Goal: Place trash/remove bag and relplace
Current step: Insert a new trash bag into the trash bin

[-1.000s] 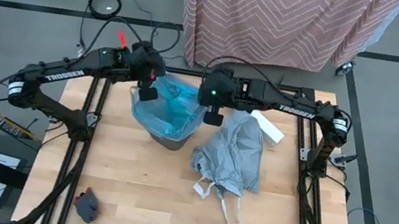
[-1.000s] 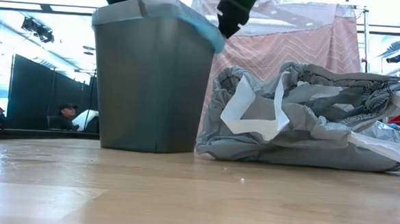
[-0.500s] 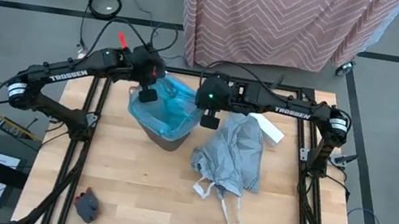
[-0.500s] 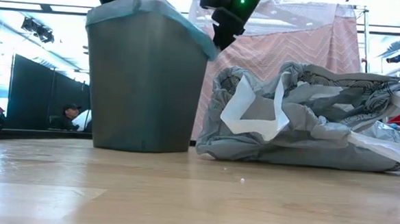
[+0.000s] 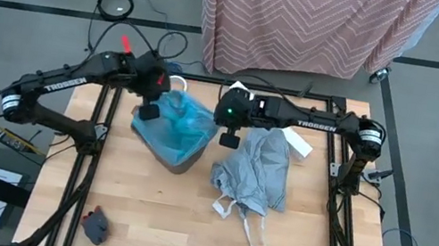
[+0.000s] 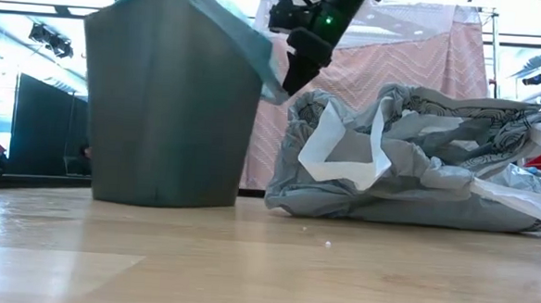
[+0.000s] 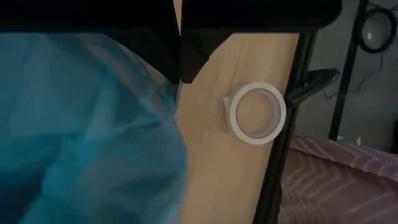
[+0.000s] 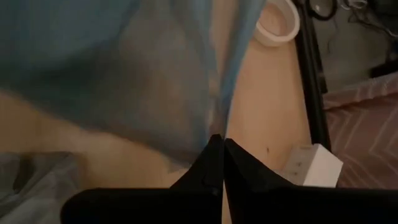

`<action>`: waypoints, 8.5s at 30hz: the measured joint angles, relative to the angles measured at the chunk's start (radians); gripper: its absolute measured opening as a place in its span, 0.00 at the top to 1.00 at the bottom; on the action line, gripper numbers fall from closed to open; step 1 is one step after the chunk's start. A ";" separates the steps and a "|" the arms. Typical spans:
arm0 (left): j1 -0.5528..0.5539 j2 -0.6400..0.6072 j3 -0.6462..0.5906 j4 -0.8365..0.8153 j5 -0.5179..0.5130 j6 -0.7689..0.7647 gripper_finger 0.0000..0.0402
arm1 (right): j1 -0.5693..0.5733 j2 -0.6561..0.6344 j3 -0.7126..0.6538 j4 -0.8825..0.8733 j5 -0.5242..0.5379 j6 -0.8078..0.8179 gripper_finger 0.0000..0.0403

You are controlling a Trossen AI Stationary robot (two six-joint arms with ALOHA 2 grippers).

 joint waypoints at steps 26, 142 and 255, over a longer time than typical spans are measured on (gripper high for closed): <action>0.000 -0.126 0.093 -0.175 0.081 -0.179 0.99 | 0.036 -0.003 0.089 -0.039 -0.081 0.034 0.51; -0.013 -0.252 -0.108 0.136 0.035 -0.365 0.99 | -0.179 0.145 0.089 0.724 -0.538 -0.080 0.61; -0.013 -0.329 -0.102 0.007 0.425 -0.335 0.92 | -0.154 0.019 0.088 0.428 -0.391 0.053 0.55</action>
